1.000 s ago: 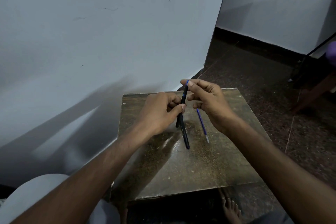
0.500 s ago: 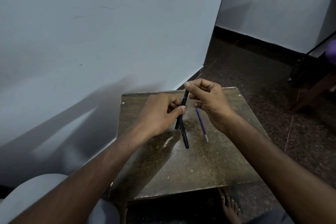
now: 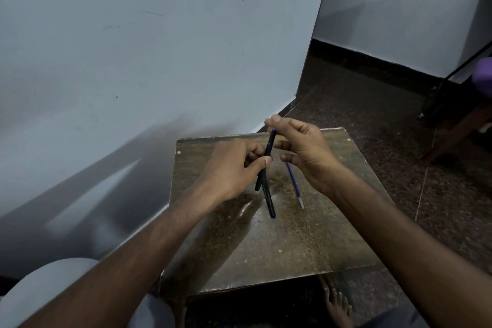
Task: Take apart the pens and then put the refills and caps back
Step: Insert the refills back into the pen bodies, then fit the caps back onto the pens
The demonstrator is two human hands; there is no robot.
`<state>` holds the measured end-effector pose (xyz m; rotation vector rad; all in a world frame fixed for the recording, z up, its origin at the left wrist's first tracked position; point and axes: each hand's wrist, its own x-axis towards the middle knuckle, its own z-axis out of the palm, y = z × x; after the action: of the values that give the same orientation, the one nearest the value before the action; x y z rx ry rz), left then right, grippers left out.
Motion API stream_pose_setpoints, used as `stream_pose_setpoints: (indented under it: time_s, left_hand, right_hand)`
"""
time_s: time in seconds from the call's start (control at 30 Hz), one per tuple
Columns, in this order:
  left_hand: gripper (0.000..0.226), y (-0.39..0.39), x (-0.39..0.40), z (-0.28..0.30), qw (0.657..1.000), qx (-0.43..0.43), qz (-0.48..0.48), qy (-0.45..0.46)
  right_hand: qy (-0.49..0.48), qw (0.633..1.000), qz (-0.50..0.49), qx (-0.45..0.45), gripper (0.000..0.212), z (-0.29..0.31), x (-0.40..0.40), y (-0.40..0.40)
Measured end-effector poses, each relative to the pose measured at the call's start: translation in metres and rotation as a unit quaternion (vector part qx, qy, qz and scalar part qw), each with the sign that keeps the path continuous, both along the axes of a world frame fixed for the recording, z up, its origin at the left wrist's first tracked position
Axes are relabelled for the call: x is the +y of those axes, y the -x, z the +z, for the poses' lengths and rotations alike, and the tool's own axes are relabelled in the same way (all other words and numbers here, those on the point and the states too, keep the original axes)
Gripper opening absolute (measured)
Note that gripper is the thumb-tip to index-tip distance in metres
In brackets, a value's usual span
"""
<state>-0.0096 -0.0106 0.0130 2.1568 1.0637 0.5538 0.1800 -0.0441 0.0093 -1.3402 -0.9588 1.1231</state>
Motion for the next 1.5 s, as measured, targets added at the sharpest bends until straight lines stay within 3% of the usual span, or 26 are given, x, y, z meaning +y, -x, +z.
stream_pose_setpoints:
  time_s: [0.2,0.37,0.53,0.6,0.8,1.03,1.17,1.23,1.3,1.4,1.47,1.5]
  left_hand:
    - [0.016,0.001,0.002,0.001,1.0,0.002,0.002,-0.005]
    - [0.017,0.001,0.002,0.0,1.0,-0.001,0.005,-0.005]
    - [0.013,0.001,0.002,0.001,1.0,0.0,0.001,-0.003]
    - [0.016,0.0,0.0,0.002,1.0,-0.004,-0.007,-0.002]
    - [0.017,0.003,0.004,0.002,1.0,0.006,0.001,-0.005]
    - [0.025,0.004,0.005,0.003,1.0,0.027,-0.004,0.013]
    - [0.022,0.008,0.012,0.003,0.999,0.027,0.013,0.025]
    - [0.02,0.015,0.021,0.002,0.998,0.039,0.039,0.026]
    - [0.018,0.025,0.032,-0.001,0.995,0.047,0.083,0.031]
    - [0.019,0.036,0.043,-0.009,0.989,0.079,0.124,0.03]
    - [0.021,0.038,0.046,-0.012,0.986,0.105,0.13,0.02]
    - [0.024,0.038,0.046,-0.013,0.985,0.114,0.128,0.015]
  right_hand:
    - [-0.002,1.0,-0.008,-0.019,0.016,0.0,-0.001,-0.003]
    - [0.002,1.0,0.013,0.013,0.027,0.0,0.0,-0.001]
    - [-0.012,1.0,-0.002,-0.015,0.013,-0.003,0.0,-0.004]
    - [-0.009,1.0,-0.006,0.0,0.017,-0.004,0.002,-0.004]
    - [-0.028,0.997,0.062,0.021,0.022,-0.001,0.0,-0.008]
    - [-0.063,0.998,0.009,-0.014,0.04,-0.006,0.01,-0.004]
    - [-0.068,0.996,-0.006,-0.049,0.022,-0.005,0.013,0.006]
    - [-0.054,0.992,0.007,-0.111,0.024,-0.002,0.013,0.014]
    - [-0.036,0.963,0.019,-0.267,0.031,0.0,0.014,0.021]
    - [-0.019,0.843,0.07,-0.533,0.054,-0.002,0.017,0.026]
    - [0.002,0.767,0.11,-0.632,0.064,-0.006,0.019,0.03]
    - [0.007,0.747,0.123,-0.653,0.067,-0.009,0.02,0.032]
